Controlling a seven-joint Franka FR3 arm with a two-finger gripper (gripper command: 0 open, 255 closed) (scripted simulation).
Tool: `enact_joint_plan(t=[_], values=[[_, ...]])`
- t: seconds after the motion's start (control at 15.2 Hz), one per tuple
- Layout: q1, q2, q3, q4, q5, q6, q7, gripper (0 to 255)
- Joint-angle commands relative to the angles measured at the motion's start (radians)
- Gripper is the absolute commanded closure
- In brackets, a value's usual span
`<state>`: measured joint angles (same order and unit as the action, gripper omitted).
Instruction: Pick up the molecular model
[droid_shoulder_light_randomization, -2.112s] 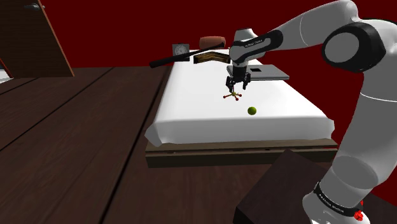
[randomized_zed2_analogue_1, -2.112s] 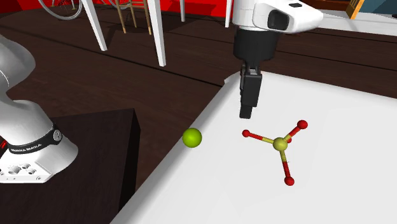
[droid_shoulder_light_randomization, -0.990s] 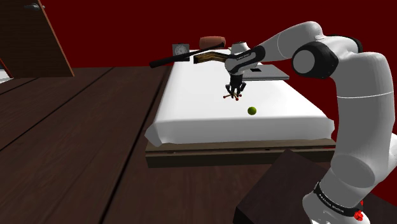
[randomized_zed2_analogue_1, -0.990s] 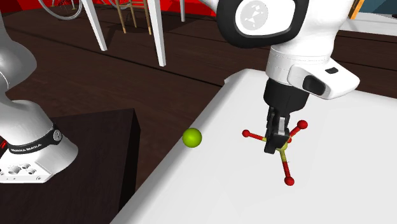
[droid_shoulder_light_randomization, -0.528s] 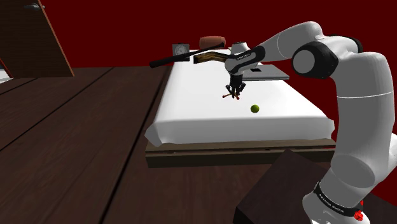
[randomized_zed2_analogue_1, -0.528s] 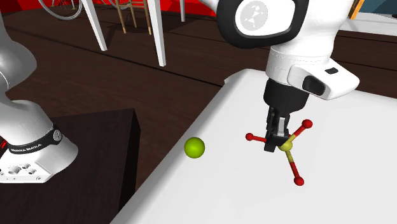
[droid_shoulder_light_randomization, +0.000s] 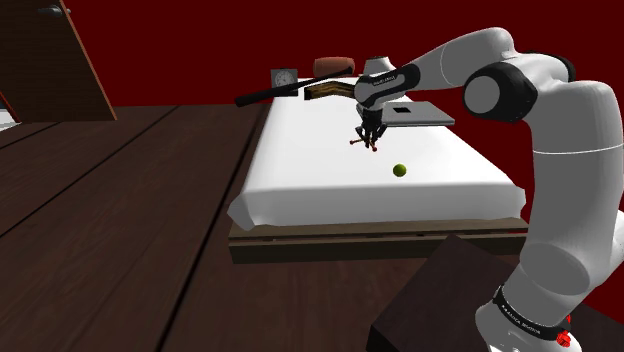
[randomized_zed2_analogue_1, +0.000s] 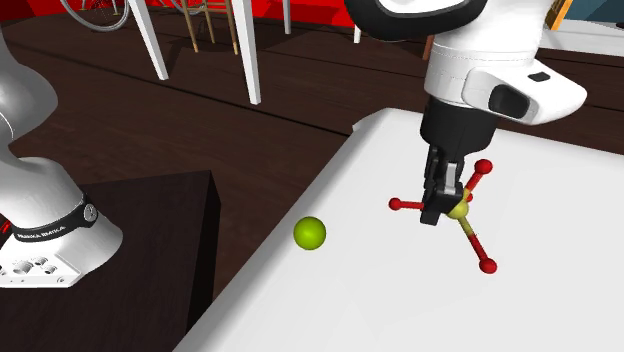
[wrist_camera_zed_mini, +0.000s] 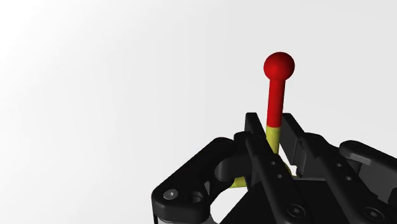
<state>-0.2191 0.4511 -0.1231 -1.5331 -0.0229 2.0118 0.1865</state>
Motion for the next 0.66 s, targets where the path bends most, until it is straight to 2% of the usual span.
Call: enact_joint_plan(t=[0.0, 0.59], values=[[-0.001, -0.006, -0.001, 0.02, 0.0, -0.026, -0.002, 255], [-0.001, -0.024, -0.002, 0.09, -0.001, -0.114, -0.006, 255]])
